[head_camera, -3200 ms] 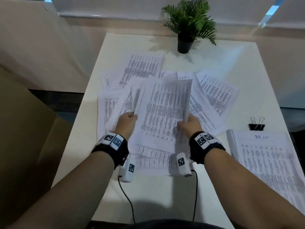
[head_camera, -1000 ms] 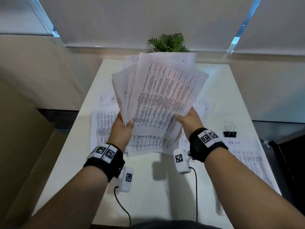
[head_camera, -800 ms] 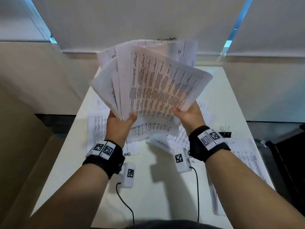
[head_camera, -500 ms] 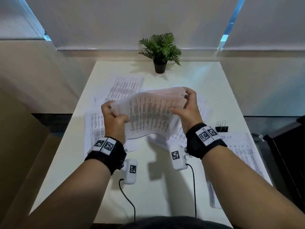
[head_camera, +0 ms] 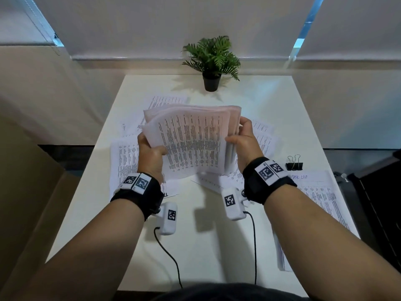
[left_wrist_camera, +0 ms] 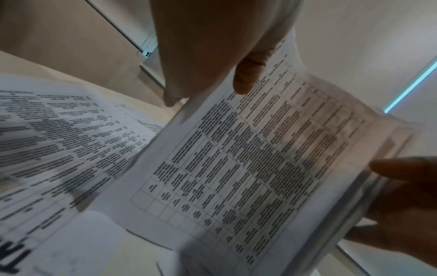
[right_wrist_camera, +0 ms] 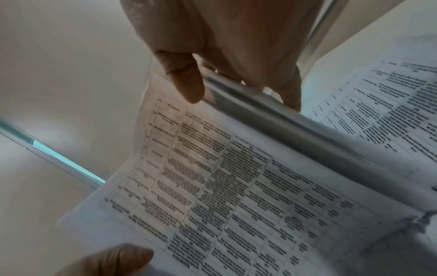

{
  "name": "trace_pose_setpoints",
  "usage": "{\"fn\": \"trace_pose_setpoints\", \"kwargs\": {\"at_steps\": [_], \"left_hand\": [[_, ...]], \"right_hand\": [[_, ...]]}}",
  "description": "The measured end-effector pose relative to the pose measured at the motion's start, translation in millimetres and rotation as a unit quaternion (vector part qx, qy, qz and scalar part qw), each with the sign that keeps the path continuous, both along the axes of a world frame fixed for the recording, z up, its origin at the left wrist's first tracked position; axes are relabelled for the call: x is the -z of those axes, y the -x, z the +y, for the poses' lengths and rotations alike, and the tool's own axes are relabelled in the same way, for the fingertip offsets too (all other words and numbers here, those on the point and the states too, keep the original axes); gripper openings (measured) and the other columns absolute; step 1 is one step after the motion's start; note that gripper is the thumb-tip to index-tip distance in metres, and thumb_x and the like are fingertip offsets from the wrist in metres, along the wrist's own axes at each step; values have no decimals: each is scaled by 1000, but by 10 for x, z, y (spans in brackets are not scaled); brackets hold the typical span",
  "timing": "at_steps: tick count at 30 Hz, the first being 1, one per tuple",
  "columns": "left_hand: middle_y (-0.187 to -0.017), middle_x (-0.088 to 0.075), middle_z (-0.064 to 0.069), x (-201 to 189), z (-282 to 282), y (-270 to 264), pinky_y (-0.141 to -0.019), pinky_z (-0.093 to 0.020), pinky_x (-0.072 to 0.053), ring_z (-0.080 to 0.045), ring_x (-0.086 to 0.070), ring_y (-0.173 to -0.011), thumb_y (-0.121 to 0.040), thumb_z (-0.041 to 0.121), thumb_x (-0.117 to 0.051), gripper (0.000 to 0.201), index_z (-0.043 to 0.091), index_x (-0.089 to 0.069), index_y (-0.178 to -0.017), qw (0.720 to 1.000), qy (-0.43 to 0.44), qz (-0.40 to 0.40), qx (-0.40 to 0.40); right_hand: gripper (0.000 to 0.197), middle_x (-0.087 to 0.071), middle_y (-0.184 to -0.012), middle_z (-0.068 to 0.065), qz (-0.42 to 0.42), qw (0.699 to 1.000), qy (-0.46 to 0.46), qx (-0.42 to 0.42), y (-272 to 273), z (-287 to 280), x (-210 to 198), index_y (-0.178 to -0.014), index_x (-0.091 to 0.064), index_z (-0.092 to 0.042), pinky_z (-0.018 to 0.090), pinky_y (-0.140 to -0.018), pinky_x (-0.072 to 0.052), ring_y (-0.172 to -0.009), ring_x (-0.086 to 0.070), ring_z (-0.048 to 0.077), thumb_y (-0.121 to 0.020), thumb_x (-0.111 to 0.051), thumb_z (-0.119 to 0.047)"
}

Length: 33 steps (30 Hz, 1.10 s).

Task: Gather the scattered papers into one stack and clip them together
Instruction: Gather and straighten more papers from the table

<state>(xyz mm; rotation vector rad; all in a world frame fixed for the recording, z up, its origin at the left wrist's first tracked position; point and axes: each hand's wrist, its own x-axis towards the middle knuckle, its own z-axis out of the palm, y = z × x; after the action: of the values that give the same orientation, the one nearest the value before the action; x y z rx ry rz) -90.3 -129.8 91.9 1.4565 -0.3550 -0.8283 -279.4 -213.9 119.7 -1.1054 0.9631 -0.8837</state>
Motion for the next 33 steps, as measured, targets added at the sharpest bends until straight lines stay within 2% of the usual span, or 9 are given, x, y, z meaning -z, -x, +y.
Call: {"fn": "trace_pose_setpoints", "kwargs": {"at_steps": [3,6,10,14,21,26,29,31,33], "left_hand": [[-103,-55,3,7,-46,32,-72,-33,-45,-17,-54,-94,-81,-13,-37,49,19,-38,-118,1000,-1,-25,9],[-95,-53,1,-37,-68,11,-68,-29,-43,-15,-53,-86,-81,-12,-38,39,13,-39,-112,999,28,-36,-16],[-95,-56,-2,62,-14,-12,-67,-33,-48,-20,-56,-87,-71,-11,-44,45,21,-43,-103,999,22,-20,-30],[-97,-60,-3,123,-5,39,-74,-38,-51,-23,-58,-91,-74,-12,-41,45,21,-50,-104,999,20,-10,-28],[-92,-58,-5,153,8,35,-69,-35,-48,-24,-56,-87,-67,-9,-46,40,17,-49,-97,998,46,17,-34],[-101,-60,-2,358,19,36,-72,-33,-50,-21,-57,-92,-77,-16,-42,51,19,-48,-114,999,26,11,-16],[-101,-60,0,448,-12,18,-70,-30,-49,-17,-59,-91,-80,-16,-45,49,18,-47,-115,1000,11,-6,-11],[-106,-60,0,537,-11,-1,-76,-35,-52,-20,-60,-98,-81,-15,-49,49,19,-46,-116,1000,-14,-20,7],[-110,-59,1,636,5,-9,-91,-45,-52,-23,-58,-107,-85,-11,-51,49,21,-43,-121,997,-51,-40,38]], "right_hand": [[35,-57,-103,4,-7,1000,7,12,-85,37,51,-110,-45,-19,31,-76,-49,-93,-61,17,-77,-47,-4],[45,-56,-104,7,-17,999,23,26,-101,12,38,-101,-45,-25,39,-77,-53,-98,-59,23,-69,-44,6],[57,-58,-108,11,38,997,0,60,-53,-11,118,-117,-39,-21,35,-75,-54,-96,-62,22,-73,-44,16],[43,-60,-102,7,39,998,-6,54,-119,47,163,-115,-43,-20,37,-78,-52,-90,-62,18,-84,-40,10],[46,-55,-116,11,57,996,11,62,-107,58,254,-100,-51,-29,39,-74,-56,-103,-59,24,-66,-48,2],[43,-56,-101,3,70,996,8,63,-110,47,357,-112,-44,-16,31,-73,-50,-94,-56,19,-79,-37,12],[41,-58,-108,6,81,995,25,57,-139,55,421,-114,-46,-16,28,-74,-50,-96,-57,18,-82,-39,8],[42,-55,-117,11,98,993,34,52,-137,44,496,-116,-46,-17,33,-83,-52,-106,-56,21,-81,-42,5],[38,-54,-121,12,132,990,35,31,-118,33,577,-120,-44,-15,26,-80,-50,-107,-55,21,-86,-44,2]]}}
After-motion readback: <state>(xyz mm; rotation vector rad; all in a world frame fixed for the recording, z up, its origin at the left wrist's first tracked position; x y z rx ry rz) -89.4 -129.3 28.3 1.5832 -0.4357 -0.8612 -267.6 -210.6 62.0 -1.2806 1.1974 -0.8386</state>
